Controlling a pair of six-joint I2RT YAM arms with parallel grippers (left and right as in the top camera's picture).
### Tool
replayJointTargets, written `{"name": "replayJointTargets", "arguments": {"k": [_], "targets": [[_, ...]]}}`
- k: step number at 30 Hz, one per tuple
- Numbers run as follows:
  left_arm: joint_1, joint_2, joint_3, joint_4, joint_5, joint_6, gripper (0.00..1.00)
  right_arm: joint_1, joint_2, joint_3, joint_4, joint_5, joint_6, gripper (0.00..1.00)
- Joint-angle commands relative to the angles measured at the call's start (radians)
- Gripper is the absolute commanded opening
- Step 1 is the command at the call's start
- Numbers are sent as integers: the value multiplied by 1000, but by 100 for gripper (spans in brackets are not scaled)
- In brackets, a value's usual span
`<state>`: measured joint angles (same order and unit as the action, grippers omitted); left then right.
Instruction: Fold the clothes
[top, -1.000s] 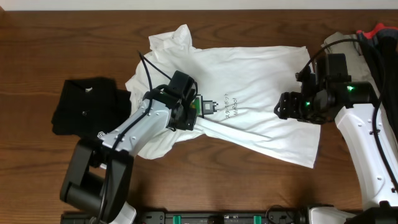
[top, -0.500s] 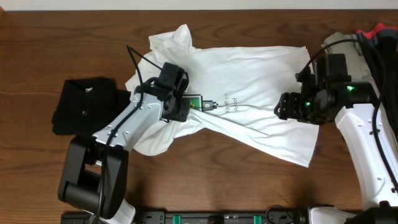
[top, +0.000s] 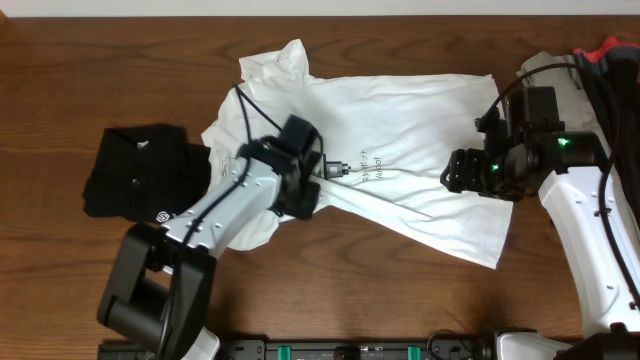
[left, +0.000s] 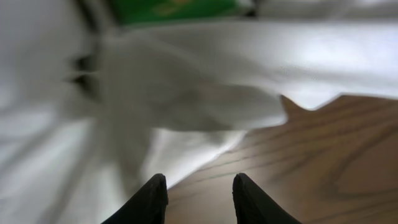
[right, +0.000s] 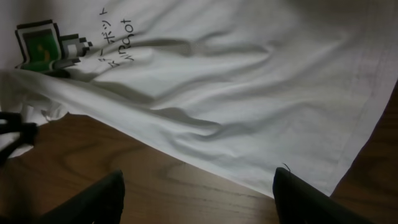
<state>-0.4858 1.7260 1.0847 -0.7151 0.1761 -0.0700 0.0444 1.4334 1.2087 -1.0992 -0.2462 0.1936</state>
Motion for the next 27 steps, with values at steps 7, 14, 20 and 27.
{"name": "replayJointTargets", "arguments": {"k": [7,14,20,27], "targets": [[-35,-7,-72,68,-142,28,37,1,-2,1,0,3,0,75],[-35,-7,-123,126,-142,29,37,1,-2,1,0,3,0,75],[-35,-7,-134,138,-143,29,32,1,-2,1,0,3,0,74],[-35,-7,-134,158,-143,29,13,1,-2,1,-2,3,0,74]]}}
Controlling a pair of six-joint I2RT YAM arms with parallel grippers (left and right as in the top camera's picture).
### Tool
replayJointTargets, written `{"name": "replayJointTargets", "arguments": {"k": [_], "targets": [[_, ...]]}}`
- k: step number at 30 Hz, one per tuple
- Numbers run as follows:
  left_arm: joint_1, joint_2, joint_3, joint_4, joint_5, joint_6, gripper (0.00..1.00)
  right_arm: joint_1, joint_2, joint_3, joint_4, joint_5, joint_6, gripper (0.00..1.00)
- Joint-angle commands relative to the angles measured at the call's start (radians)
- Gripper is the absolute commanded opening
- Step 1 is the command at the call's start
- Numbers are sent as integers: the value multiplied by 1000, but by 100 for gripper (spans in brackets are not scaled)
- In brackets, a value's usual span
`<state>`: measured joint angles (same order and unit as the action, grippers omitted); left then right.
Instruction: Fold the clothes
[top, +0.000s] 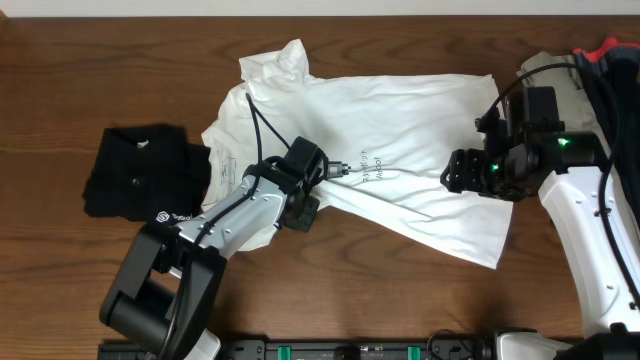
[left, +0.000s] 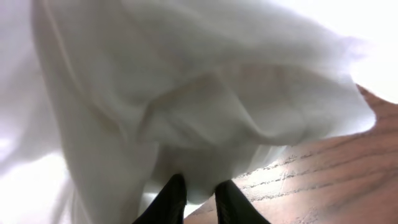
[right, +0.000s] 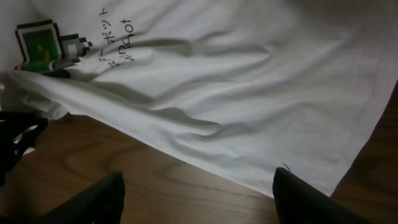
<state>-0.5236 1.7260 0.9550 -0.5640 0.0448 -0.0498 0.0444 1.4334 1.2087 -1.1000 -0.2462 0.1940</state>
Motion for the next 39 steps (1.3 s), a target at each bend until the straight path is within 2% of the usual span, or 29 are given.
{"name": "replayJointTargets", "arguments": {"k": [1,2,6,14,18,26,34,36,37,39], "targets": [[3,-7,-4,8,-12,9,10,1,-2,1,-1,3,0,74],[3,-7,-4,6,-12,8,6,1,-2,1,-3,3,0,74],[3,-14,29,-65,-12,8,6,1,-2,1,-4,3,0,74],[3,-135,234,-415,-8,9,6,0,-2,1,-2,25,-1,74],[3,-210,272,-532,-4,8,6,0,-2,1,1,80,-1,76],[3,-248,272,-629,0,8,6,0,-1,1,-3,85,11,78],[3,-248,272,-620,-1,8,6,0,34,-63,-13,86,30,79],[3,-248,272,-620,-1,9,6,0,49,-108,19,87,57,73],[3,-248,272,-620,-1,9,6,0,59,-135,47,85,72,64],[3,-248,272,-620,-1,9,6,0,80,-184,102,85,97,52]]}}
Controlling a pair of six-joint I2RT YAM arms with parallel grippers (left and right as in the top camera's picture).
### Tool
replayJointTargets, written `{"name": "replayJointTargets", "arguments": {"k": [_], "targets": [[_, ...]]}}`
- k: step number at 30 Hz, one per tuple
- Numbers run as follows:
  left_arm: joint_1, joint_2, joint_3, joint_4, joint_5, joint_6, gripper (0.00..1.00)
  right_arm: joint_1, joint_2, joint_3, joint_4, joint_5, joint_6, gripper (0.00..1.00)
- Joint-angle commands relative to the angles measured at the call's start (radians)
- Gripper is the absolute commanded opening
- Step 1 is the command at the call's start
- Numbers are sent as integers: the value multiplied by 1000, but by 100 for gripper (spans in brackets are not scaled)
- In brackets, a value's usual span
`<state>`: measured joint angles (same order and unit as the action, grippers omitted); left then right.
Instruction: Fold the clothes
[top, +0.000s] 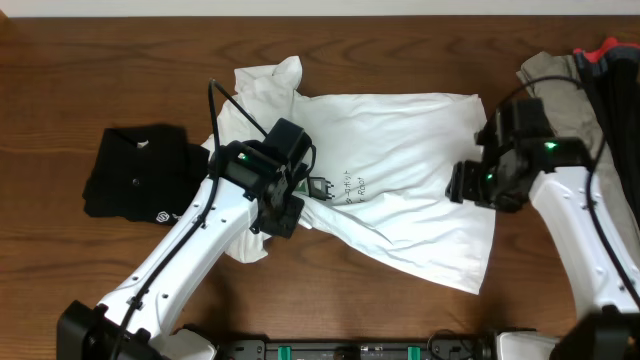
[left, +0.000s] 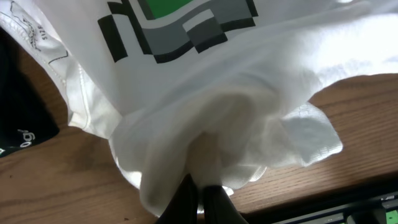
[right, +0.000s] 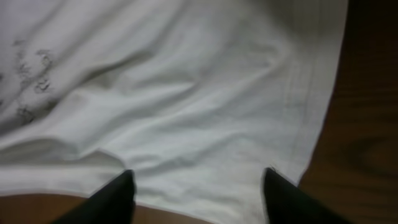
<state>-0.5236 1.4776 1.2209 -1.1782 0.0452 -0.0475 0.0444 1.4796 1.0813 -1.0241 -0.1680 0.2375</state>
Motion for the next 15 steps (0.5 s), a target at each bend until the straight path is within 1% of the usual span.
{"name": "replayJointTargets", "arguments": {"k": [1,3,6,11,15], "targets": [[3,0,6,-6,-2,6,6,0,48,-80,55,8,63,39],[3,0,6,-6,-2,6,6,0,73,-120,122,7,74,25],[3,0,6,-3,-2,6,6,0,114,-177,258,3,99,12],[3,0,6,-11,-2,6,6,0,180,-221,401,18,110,7],[3,0,6,-35,-2,6,6,-12,246,-221,452,126,133,5]]}}
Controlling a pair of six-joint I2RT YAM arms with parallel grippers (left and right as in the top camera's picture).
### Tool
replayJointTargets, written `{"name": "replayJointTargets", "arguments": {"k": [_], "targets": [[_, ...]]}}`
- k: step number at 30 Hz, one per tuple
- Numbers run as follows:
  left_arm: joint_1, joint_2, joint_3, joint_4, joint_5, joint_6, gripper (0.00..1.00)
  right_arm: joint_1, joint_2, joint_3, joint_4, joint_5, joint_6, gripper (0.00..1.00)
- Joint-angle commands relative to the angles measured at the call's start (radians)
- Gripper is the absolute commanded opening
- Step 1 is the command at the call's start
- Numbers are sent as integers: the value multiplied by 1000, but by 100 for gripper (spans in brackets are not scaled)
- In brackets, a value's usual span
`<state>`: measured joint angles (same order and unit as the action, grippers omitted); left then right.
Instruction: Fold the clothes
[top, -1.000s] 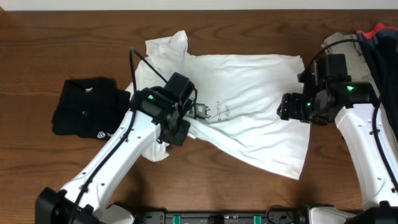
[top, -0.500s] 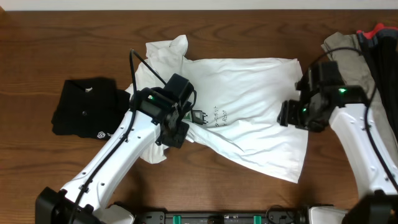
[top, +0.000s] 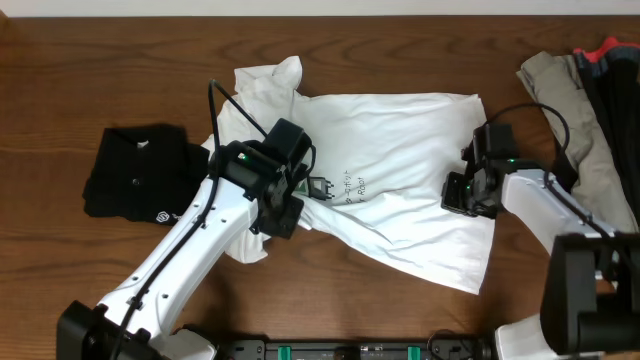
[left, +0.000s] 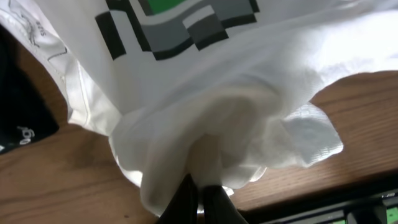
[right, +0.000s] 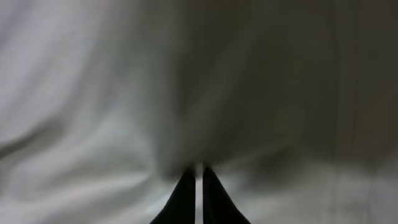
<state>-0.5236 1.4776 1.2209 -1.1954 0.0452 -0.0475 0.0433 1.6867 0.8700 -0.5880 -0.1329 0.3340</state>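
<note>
A white T-shirt (top: 390, 150) with a small green-and-grey pixel print (left: 180, 25) lies spread on the wooden table. My left gripper (top: 285, 215) is shut on a bunched fold of its near-left edge (left: 211, 134), held a little off the wood. At the shirt's right side my right gripper (top: 468, 195) is pressed down into the cloth and shut on a pinch of it (right: 199, 158). One sleeve (top: 275, 75) sticks up at the far left.
A folded black garment (top: 140, 170) lies left of the shirt. More clothes, grey and dark with a red bit (top: 590, 80), are heaped at the far right. The table's front edge (left: 348, 199) and a dark rail run close below the left gripper.
My right gripper was open just above the shirt's right hem; now it is down in the cloth and shut on it. The left gripper and its bunch of cloth have barely moved.
First my left gripper was open at the shirt's near-left edge and the right hovered open over the right hem. The left then narrowed on the cloth, later held a lifted bunch, the shirt shifted left. Now both grippers hold the shirt.
</note>
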Motion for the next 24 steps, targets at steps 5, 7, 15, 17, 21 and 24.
{"name": "replayJointTargets", "arguments": {"k": [5,7,15,17,21,24], "targets": [[3,0,6,-55,-2,6,6,-50,94,-10,60,138,40,4],[3,0,6,-64,-1,6,6,-67,107,-10,74,146,40,4],[3,0,6,-109,-1,6,6,-128,113,-9,158,171,39,5],[3,0,6,-126,-1,6,6,-143,113,-7,170,171,39,5],[3,0,6,-158,-1,-5,6,-173,113,-6,191,175,32,6],[3,0,6,-169,-1,-14,6,-206,113,1,204,188,27,7]]}}
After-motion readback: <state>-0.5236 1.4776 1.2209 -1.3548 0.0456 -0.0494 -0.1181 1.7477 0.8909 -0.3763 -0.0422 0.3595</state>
